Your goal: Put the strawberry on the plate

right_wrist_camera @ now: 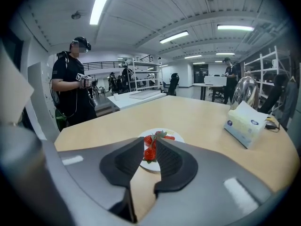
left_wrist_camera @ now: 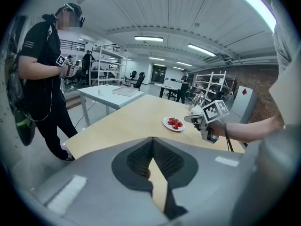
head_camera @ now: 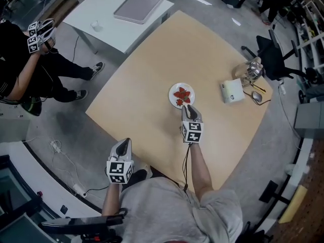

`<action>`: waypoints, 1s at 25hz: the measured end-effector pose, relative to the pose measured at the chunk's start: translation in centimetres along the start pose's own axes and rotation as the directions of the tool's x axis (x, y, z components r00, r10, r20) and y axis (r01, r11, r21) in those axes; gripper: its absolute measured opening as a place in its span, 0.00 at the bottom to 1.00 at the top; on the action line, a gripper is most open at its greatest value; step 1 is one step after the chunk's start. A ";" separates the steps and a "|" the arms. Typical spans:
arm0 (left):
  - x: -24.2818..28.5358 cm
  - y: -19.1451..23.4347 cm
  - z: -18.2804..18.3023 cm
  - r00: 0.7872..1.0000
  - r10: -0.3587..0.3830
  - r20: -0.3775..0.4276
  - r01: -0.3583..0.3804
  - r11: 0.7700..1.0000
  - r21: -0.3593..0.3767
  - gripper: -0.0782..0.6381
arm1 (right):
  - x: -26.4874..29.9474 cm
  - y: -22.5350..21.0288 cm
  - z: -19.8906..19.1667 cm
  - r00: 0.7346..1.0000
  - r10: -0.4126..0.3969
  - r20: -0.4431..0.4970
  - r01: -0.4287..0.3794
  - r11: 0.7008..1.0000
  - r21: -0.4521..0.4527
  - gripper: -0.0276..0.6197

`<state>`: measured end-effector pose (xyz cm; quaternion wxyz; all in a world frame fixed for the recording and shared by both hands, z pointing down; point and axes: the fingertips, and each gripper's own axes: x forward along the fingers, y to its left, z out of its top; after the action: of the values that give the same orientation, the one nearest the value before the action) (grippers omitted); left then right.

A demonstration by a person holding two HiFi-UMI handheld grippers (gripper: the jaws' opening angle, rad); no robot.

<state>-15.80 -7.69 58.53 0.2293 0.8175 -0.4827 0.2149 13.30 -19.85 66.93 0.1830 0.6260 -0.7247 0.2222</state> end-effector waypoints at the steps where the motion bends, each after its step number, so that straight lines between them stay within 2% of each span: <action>1: -0.1 -0.2 0.2 1.000 -0.006 0.006 0.006 1.000 0.005 0.14 | -0.6 -0.1 0.2 1.000 -0.006 0.011 0.006 1.000 -0.001 0.16; 16: -0.9 -4.3 1.6 0.991 -0.120 0.062 0.114 0.989 0.095 0.14 | -11.0 -1.6 1.3 0.982 -0.109 0.153 0.102 0.993 0.051 0.06; 25: -2.0 -7.0 3.8 0.972 -0.202 0.124 0.183 0.972 0.144 0.14 | -17.1 -2.1 1.4 0.960 -0.174 0.219 0.159 0.984 0.086 0.05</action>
<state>-9.97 -5.52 53.17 0.1608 0.8867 -0.4004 0.1661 17.90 -6.73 56.69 0.0963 0.7118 -0.6776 0.1576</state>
